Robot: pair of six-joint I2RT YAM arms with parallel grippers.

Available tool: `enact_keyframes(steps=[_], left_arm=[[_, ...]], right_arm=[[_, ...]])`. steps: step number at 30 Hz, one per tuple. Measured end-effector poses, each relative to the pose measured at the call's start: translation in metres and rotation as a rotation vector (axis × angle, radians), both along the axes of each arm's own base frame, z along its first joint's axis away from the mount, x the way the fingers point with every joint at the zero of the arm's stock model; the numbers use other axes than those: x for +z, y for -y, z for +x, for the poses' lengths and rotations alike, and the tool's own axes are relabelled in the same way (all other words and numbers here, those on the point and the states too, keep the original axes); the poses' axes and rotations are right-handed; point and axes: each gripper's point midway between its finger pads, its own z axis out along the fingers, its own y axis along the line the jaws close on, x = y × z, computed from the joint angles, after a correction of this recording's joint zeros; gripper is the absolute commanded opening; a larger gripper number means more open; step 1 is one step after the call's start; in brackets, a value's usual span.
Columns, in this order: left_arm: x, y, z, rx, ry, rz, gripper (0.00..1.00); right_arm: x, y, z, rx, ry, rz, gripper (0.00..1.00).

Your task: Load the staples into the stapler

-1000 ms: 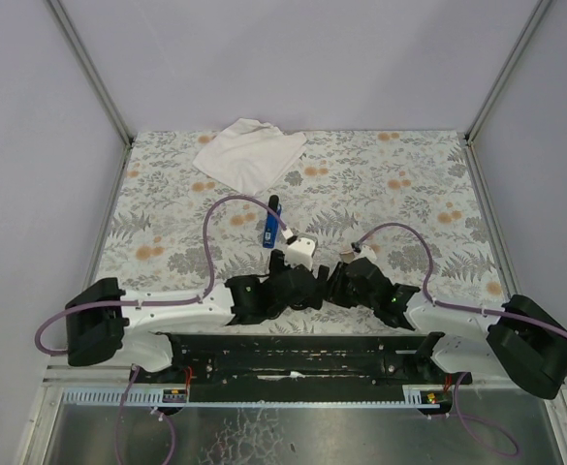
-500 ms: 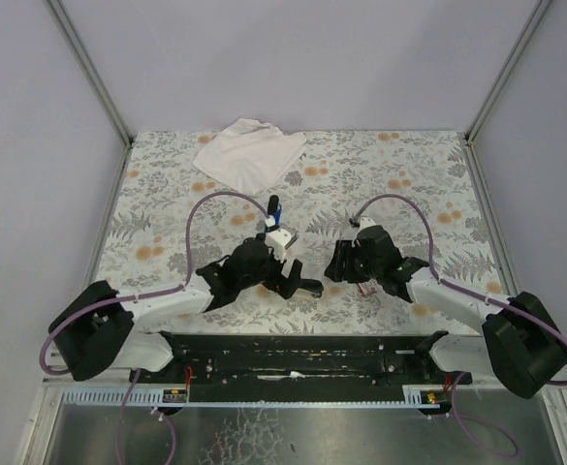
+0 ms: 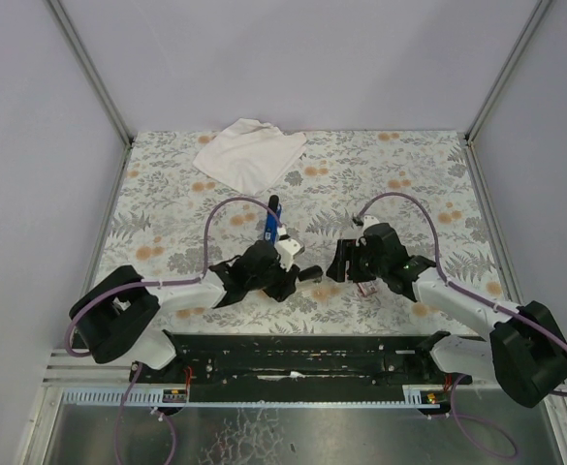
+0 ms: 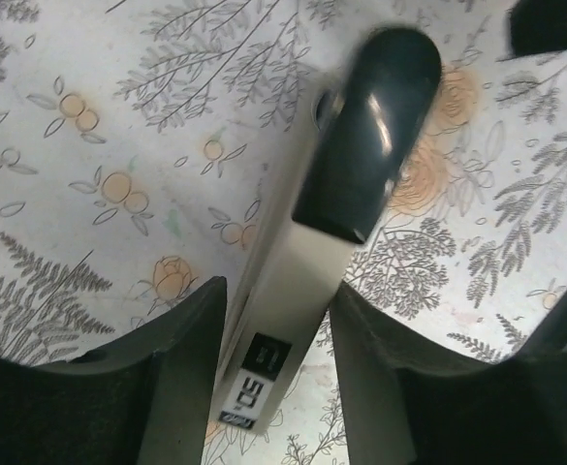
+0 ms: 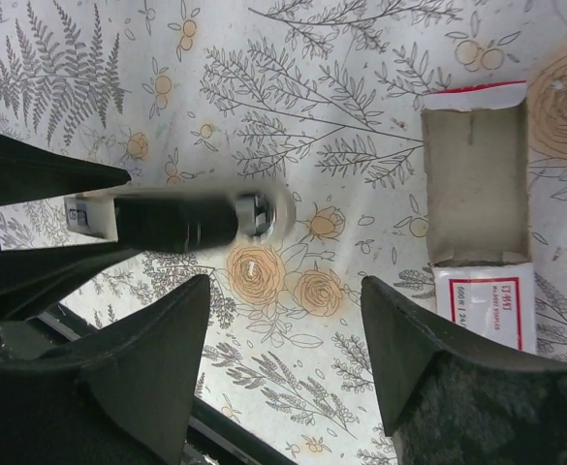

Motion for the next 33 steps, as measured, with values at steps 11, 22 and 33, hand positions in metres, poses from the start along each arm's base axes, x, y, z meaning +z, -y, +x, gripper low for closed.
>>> enact_keyframes(steps=[11, 22, 33], left_arm=[[-0.016, -0.004, -0.031, 0.149, -0.061, 0.111, 0.55], [-0.013, 0.001, -0.036, 0.255, -0.120, 0.075, 0.00], [0.003, 0.024, -0.059, 0.313, -0.335, -0.072, 0.00]], right_arm=[[0.017, 0.012, 0.005, -0.066, 0.043, 0.000, 0.76], [0.021, -0.001, 0.002, -0.133, -0.007, 0.134, 0.99], [-0.013, -0.033, -0.015, -0.266, -0.253, 0.410, 0.99]])
